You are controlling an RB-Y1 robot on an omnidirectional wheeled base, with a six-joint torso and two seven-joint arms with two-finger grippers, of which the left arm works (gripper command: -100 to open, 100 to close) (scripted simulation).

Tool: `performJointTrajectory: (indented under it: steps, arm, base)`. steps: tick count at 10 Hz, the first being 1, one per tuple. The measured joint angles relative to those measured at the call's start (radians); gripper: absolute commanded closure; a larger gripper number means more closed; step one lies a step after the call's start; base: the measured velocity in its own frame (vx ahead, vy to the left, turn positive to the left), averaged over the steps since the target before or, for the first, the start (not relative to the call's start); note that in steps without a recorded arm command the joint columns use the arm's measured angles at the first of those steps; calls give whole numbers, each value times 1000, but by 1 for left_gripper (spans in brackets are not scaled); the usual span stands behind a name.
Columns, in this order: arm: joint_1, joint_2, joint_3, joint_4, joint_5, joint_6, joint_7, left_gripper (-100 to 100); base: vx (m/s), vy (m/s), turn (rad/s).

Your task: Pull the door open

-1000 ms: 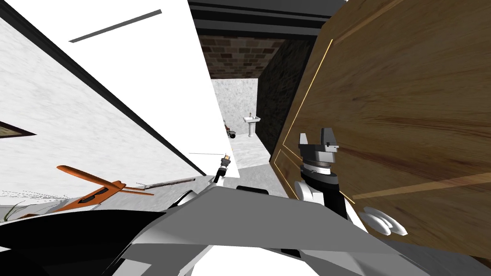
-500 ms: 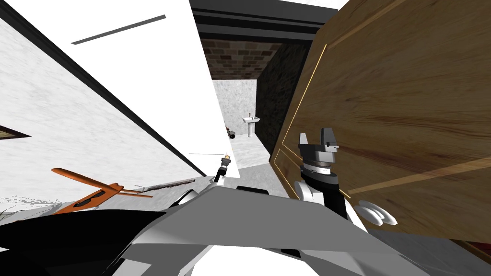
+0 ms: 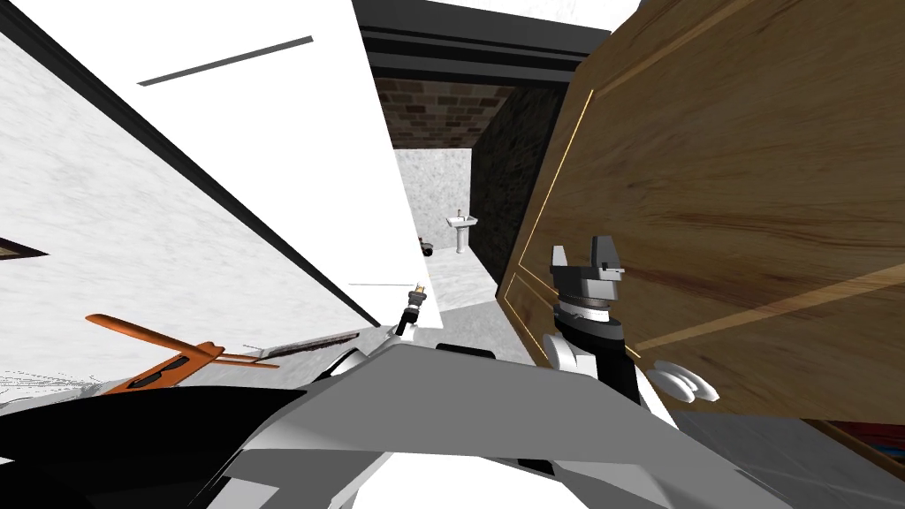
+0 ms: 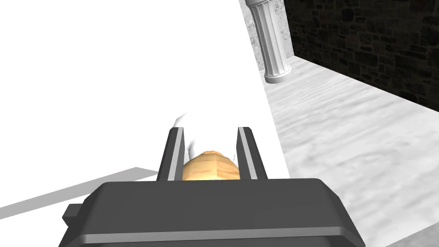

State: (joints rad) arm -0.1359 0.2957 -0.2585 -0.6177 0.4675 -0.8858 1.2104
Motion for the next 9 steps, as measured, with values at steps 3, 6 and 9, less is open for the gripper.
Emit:
performJointTrajectory:
  steps: [3, 6, 9]
  arm:
    - [-7, -2, -8, 1, 15, 3, 80, 100]
    - [4, -4, -9, -27, 27, 17, 124, 100]
    - [-8, -3, -17, -10, 35, 13, 184, 100]
  base:
    - [-19, 35, -33]
    - [-8, 20, -13]
    - [-12, 27, -27]
